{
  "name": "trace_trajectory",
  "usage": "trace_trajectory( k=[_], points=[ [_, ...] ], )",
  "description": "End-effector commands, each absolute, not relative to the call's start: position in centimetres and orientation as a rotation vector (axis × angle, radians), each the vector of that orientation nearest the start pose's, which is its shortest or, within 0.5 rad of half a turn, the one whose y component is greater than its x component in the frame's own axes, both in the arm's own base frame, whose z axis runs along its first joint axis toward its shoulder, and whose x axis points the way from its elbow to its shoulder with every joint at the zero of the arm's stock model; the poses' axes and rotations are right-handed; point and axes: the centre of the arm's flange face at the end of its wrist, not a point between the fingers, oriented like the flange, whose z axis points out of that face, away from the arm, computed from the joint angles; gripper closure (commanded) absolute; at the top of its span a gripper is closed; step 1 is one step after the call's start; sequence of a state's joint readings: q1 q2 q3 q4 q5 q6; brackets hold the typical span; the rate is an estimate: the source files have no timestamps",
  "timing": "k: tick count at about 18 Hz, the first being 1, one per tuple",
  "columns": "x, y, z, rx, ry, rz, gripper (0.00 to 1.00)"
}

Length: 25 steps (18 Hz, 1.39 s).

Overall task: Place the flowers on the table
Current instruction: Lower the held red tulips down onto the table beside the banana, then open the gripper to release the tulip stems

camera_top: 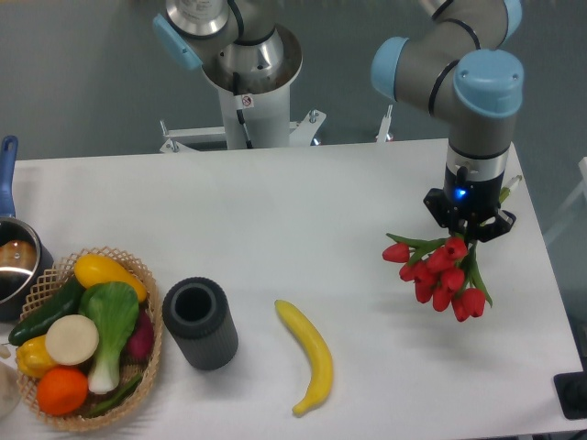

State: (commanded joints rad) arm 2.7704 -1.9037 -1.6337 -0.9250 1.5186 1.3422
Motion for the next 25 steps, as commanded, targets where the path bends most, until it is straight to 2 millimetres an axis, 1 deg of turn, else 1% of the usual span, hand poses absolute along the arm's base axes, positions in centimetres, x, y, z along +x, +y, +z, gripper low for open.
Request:
trace_trajectory(
  k=[4, 5, 6, 8, 9, 11, 12, 13, 14, 15, 16, 17, 18, 20, 21, 22, 23, 25],
  points=[
    [-52.4, 35.5, 33.5, -3.011, 0.228, 0.328, 1.00],
    [-52.1, 36.1, 33.3, -3.019, 0.248, 0.332, 1.00],
    [-51.6, 36.9, 32.8, -3.028, 0.268, 0.325, 1.00],
    [-51.4, 37.3, 31.4, -3.038, 0.275, 0.303, 1.00],
    [-51.3, 37.8, 30.5, -3.043, 0.273, 0.282, 1.00],
    [-50.5, 39.7, 28.7, -3.046, 0.320, 0.253, 1.00],
    [-50.6, 40.0, 28.0, -3.052, 0.329, 0.252, 0.97],
    [-50.8, 40.0, 27.4, -3.066, 0.331, 0.257, 0.88],
    [-50.8, 40.3, 27.0, -3.075, 0.343, 0.256, 0.77],
    [-50.8, 40.4, 26.8, -3.078, 0.348, 0.252, 0.67],
    [-50.8, 40.5, 26.7, -3.077, 0.357, 0.252, 0.62],
    [-50.8, 40.5, 26.6, -3.078, 0.360, 0.248, 0.62],
    [-50.8, 40.6, 26.2, -3.079, 0.365, 0.238, 0.59],
    [-50.9, 40.6, 26.0, -3.080, 0.365, 0.236, 0.47],
    [-50.9, 40.6, 26.1, -3.079, 0.365, 0.238, 0.34],
    [-50.9, 40.6, 26.2, -3.078, 0.362, 0.243, 0.09],
    [-50.9, 40.6, 26.3, -3.079, 0.353, 0.245, 0.00],
    [-51.1, 40.5, 26.8, -3.078, 0.345, 0.263, 0.00]
  ],
)
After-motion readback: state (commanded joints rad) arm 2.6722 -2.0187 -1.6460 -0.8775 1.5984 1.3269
